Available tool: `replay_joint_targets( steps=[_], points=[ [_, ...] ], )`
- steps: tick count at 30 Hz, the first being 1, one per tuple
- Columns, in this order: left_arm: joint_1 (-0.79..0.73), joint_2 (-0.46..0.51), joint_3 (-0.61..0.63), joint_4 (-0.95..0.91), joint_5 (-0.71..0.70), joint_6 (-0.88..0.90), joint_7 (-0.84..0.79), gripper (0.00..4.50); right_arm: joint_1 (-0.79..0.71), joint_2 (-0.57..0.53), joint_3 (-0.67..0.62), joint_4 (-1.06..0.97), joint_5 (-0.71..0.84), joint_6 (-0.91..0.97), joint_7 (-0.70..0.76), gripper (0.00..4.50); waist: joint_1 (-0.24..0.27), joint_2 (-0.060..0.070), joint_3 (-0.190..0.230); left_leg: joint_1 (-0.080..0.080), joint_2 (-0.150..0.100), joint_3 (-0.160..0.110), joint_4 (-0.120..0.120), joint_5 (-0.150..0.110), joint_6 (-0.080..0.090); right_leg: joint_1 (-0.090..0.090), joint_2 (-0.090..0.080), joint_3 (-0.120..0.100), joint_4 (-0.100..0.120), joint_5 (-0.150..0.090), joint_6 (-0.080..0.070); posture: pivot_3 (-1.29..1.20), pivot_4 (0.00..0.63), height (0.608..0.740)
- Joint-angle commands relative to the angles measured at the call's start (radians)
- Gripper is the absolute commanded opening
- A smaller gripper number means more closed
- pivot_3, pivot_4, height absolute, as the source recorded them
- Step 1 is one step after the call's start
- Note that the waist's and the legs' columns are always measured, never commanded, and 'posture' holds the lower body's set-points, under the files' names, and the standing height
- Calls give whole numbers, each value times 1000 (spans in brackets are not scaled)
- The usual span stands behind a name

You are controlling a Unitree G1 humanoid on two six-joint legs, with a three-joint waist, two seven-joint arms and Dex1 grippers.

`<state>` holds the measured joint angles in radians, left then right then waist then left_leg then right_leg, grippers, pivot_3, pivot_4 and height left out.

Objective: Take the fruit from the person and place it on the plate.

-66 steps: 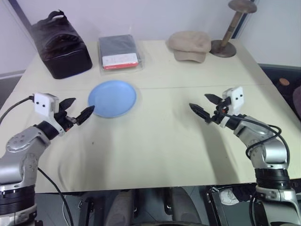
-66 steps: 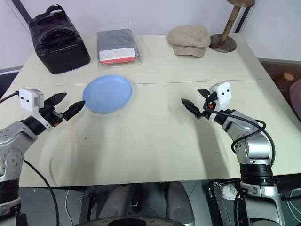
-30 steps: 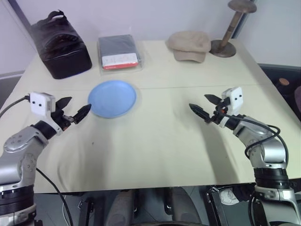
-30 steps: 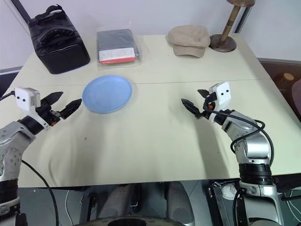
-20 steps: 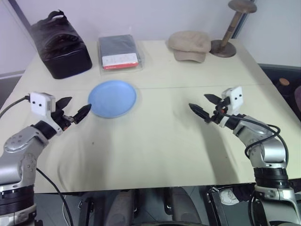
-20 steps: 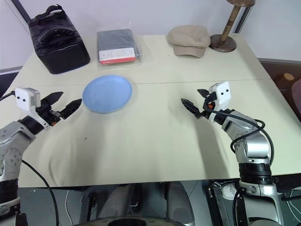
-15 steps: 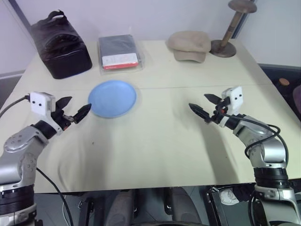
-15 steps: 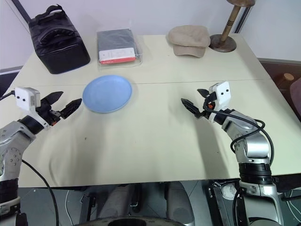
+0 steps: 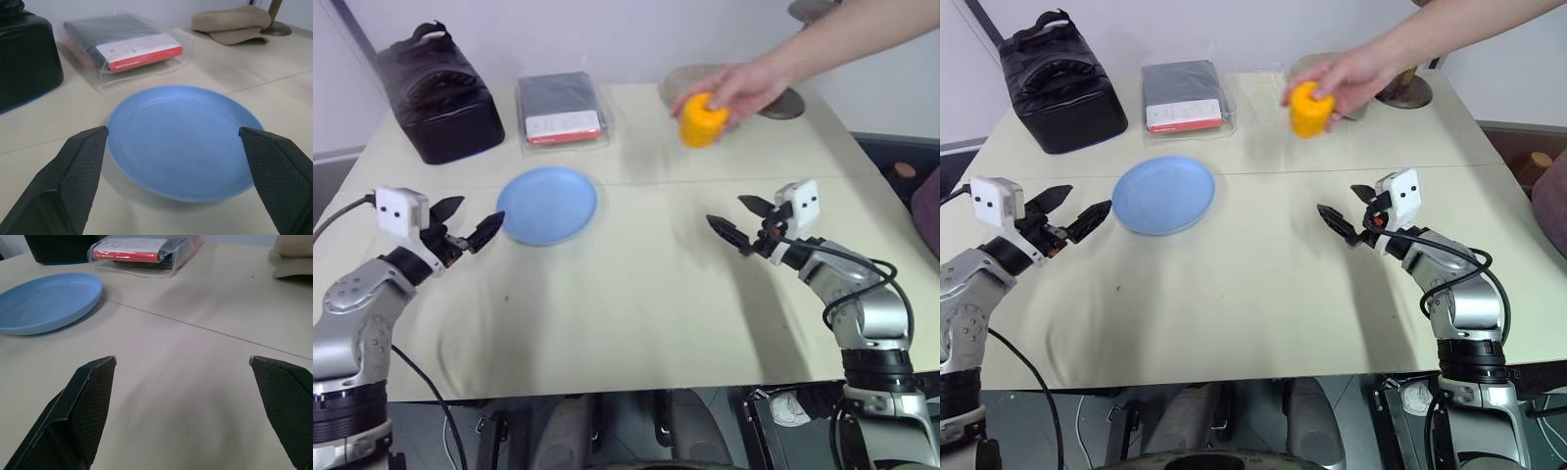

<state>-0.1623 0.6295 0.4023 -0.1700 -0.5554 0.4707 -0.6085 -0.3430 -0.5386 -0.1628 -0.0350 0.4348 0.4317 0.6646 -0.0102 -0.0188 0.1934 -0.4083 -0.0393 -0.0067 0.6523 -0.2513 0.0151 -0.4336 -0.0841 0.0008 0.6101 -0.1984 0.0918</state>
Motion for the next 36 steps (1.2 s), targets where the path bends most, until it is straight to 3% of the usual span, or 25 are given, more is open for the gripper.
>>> replay_joint_targets(
  steps=[1,11,19,23,29,36],
  points=[
    [-12,8,4,-16,2,-21,-7,4476,-2,-5,-24,-37,6,-17,-2,4500,0,0,0,0,0,0,0,0,0,0,0,0,0,0,0,0,150,740],
    [-28,5,-3,-15,-8,-16,-12,4476,-1,-8,-25,-37,7,-13,-2,4500,0,0,0,0,0,0,0,0,0,0,0,0,0,0,0,0,150,740],
    [-219,120,-64,-79,-211,110,-260,4476,-9,-7,-19,-34,6,-5,-3,4500,1,0,0,-1,0,0,1,0,0,0,0,-1,0,0,0,0,150,740],
    [-291,139,-125,-52,-191,102,-317,4476,-1,-10,-24,-54,7,-1,-11,4500,-3,0,0,0,0,0,0,0,0,0,2,-1,0,0,0,0,150,740],
    [-345,109,-177,12,-161,66,-349,4476,0,-39,-64,-242,82,93,-42,4500,-2,1,0,0,0,0,1,0,0,0,3,-1,0,0,0,0,150,740],
    [-369,82,-198,57,-133,44,-363,4476,-96,59,-8,-234,102,107,-96,4500,-2,1,0,0,0,0,1,0,0,0,5,-1,0,0,1,0,150,740]
  ],
)
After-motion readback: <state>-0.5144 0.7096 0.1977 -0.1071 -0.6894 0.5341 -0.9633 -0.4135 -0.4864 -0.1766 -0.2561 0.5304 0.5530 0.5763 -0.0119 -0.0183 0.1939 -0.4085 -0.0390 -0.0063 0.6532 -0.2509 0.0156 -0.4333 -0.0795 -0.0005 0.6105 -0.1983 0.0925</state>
